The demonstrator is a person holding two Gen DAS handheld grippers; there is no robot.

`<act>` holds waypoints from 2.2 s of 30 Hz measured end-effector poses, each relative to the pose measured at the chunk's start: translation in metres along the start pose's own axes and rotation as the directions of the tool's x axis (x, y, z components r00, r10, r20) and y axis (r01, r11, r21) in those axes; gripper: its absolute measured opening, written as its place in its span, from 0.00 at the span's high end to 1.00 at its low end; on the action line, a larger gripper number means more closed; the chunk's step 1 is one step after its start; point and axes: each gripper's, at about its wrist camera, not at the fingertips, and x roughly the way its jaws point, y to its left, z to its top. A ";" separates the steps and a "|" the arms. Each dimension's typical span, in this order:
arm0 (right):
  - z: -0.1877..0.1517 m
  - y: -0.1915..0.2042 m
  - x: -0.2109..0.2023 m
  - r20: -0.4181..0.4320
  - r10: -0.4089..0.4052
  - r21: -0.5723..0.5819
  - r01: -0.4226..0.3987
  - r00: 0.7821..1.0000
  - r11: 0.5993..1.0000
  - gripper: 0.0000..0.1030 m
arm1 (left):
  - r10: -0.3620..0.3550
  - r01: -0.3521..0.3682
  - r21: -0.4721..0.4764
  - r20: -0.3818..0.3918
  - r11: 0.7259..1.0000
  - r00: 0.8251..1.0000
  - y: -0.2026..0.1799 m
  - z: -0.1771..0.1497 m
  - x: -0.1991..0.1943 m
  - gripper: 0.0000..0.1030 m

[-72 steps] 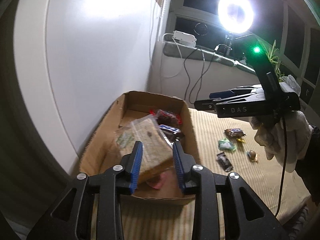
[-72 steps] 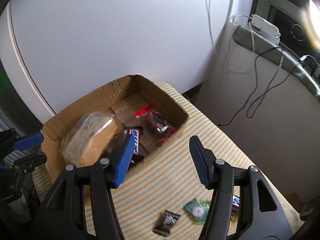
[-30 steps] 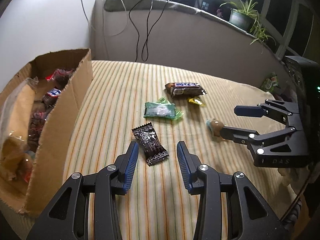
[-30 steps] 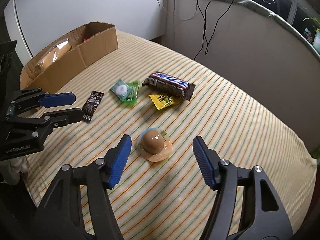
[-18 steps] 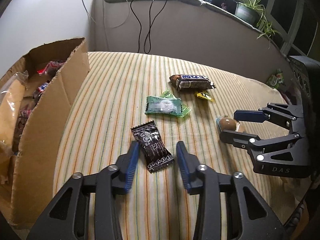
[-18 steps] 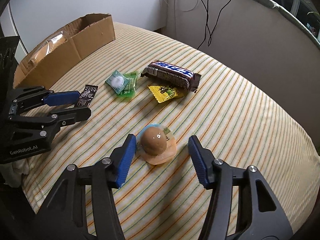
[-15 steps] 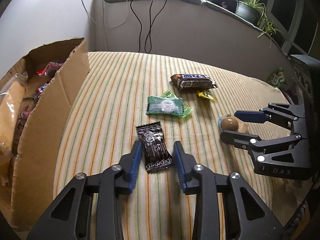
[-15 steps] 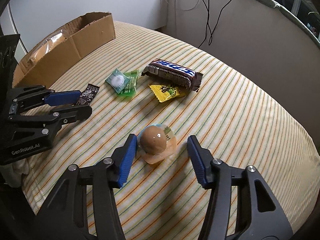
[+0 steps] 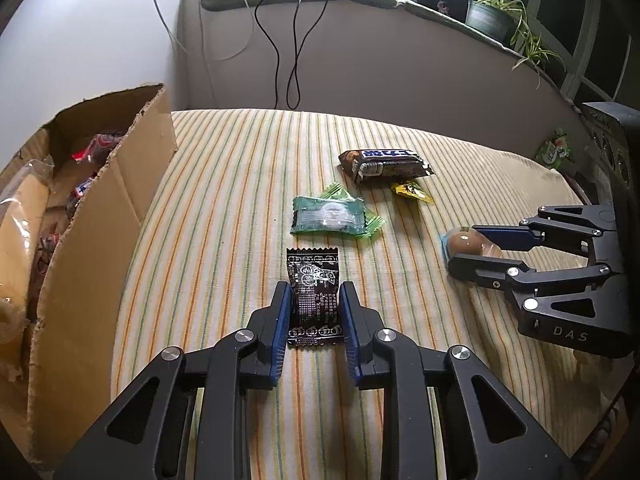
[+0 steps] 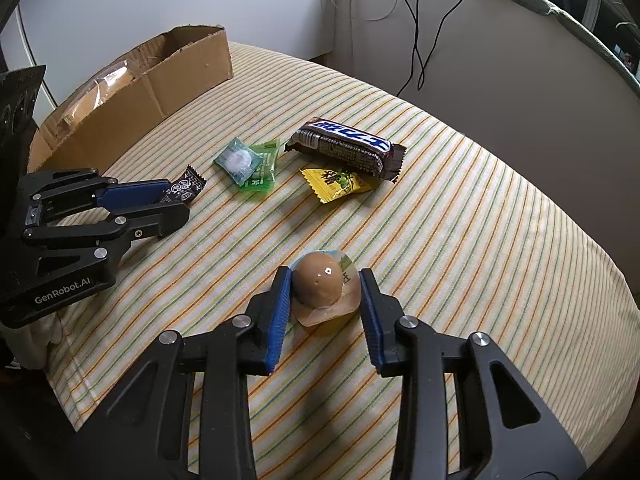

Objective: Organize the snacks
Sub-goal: 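Grasp the black candy packet with the left tool while the right grasps the chocolate egg, then carry both snacks into the cardboard box and open both tools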

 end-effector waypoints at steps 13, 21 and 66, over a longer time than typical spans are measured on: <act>-0.002 0.005 -0.023 0.037 -0.009 0.003 0.009 0.999 1.000 0.67 | -0.020 0.020 -0.004 0.064 1.000 0.998 0.001 0.002 -0.027 0.78; 0.018 0.022 -0.043 0.085 -0.005 -0.015 0.006 0.996 1.000 0.67 | -0.010 0.012 -0.015 0.130 1.000 0.991 0.015 0.007 -0.056 0.78; 0.188 0.135 0.036 0.139 0.185 -0.115 -0.170 0.973 0.979 0.67 | 0.164 -0.127 -0.180 0.205 0.975 0.965 0.164 0.052 -0.079 0.78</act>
